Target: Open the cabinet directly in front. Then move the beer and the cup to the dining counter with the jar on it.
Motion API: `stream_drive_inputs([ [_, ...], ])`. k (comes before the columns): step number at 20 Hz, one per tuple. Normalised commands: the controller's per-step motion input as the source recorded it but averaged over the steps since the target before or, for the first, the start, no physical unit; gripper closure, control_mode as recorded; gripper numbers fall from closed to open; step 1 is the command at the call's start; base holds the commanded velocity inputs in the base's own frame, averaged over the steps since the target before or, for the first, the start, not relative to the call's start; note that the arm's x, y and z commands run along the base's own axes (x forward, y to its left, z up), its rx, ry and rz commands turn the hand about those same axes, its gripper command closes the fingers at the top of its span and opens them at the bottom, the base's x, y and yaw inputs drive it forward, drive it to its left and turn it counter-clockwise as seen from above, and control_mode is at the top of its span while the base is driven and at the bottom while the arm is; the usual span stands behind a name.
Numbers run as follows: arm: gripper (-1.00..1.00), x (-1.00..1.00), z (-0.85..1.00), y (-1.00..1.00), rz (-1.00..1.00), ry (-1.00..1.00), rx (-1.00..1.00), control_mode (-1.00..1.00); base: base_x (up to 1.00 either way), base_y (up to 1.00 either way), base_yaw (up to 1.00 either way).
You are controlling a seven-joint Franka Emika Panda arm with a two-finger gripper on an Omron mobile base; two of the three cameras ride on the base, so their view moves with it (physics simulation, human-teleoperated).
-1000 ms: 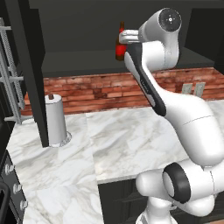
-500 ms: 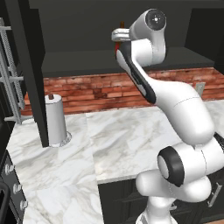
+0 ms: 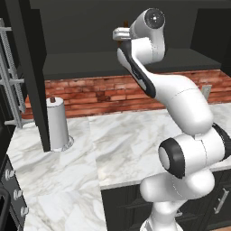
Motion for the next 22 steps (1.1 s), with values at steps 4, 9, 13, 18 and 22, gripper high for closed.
stream_drive_inputs([
  [4,-1.0,0.33,0.0,0.0,0.0,0.0,0.0,-1.0,0.0,0.0,0.0],
  [9,-1.0,0.38,0.0,0.0,0.0,0.0,0.0,-1.0,0.0,0.0,0.0],
  [13,-1.0,0.33,0.0,0.01,0.0,0.0,0.0,-1.0,0.0,0.0,0.0],
  [18,-1.0,0.33,0.0,0.07,0.0,0.0,0.0,-1.0,0.0,0.0,0.0],
  [22,-1.0,0.25,0.0,0.07,0.0,0.0,0.0,-1.0,0.0,0.0,0.0],
])
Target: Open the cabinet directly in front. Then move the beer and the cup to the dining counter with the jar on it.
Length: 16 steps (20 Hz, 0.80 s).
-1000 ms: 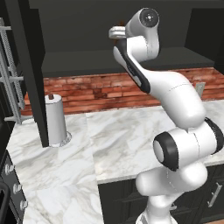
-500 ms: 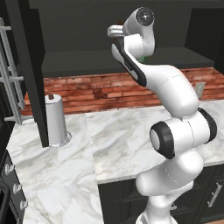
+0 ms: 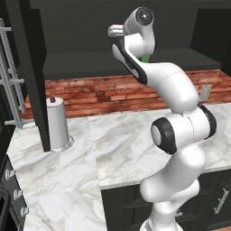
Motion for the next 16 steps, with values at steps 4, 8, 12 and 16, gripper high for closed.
stream_drive_inputs([
  [4,-1.0,0.2,0.0,0.02,0.0,0.0,0.0,-1.0,0.0,0.0,0.0],
  [8,-1.0,0.12,0.0,0.0,0.0,0.0,0.0,-1.0,0.0,0.0,0.0],
  [12,-1.0,0.15,0.0,0.0,0.0,0.0,0.0,-1.0,0.0,0.0,0.0],
  [16,-1.0,0.1,0.0,0.0,0.0,0.0,0.0,-1.0,0.0,0.0,0.0],
])
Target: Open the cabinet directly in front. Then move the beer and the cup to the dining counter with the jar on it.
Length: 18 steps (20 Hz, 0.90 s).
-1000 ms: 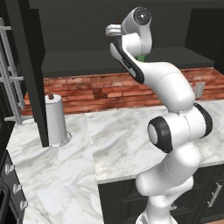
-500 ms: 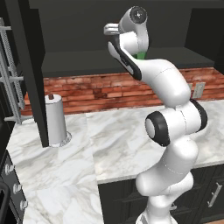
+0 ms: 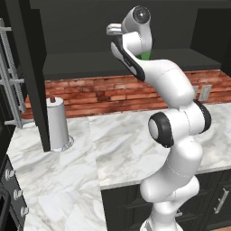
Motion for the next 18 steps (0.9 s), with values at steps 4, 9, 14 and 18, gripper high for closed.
stream_drive_inputs([
  [4,-1.0,0.11,0.0,0.0,0.0,0.0,0.0,-1.0,0.0,0.0,0.0],
  [9,-1.0,0.09,0.0,0.0,0.0,0.0,0.0,-1.0,0.0,0.0,0.0],
  [14,1.0,0.0,0.0,0.0,0.0,0.0,0.0,-1.0,0.0,0.0,0.0],
  [18,1.0,0.0,0.0,0.0,0.0,0.0,0.0,-1.0,0.0,0.0,0.0],
])
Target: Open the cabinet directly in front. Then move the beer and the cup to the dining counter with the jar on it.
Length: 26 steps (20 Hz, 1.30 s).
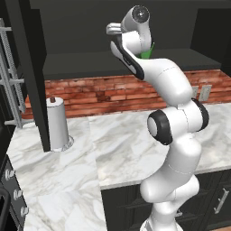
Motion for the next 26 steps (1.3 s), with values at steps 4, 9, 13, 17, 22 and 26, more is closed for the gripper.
stream_drive_inputs([
  [4,1.0,0.0,0.0,0.0,0.0,0.0,0.0,-1.0,0.0,0.0,0.0],
  [9,1.0,0.0,0.0,0.0,0.0,0.0,0.0,-1.0,0.0,0.0,0.0],
  [13,1.0,-0.26,0.0,0.0,0.0,-0.11,0.0,-1.0,0.0,0.0,0.0],
  [17,1.0,-0.45,0.0,0.0,0.0,-0.28,0.0,-1.0,0.0,0.0,0.0],
  [22,1.0,-0.48,0.0,0.0,0.0,-0.27,0.0,-1.0,0.0,0.0,0.0],
  [26,1.0,-0.89,0.11,0.0,0.0,-0.24,0.0,-1.0,0.0,0.0,0.0],
])
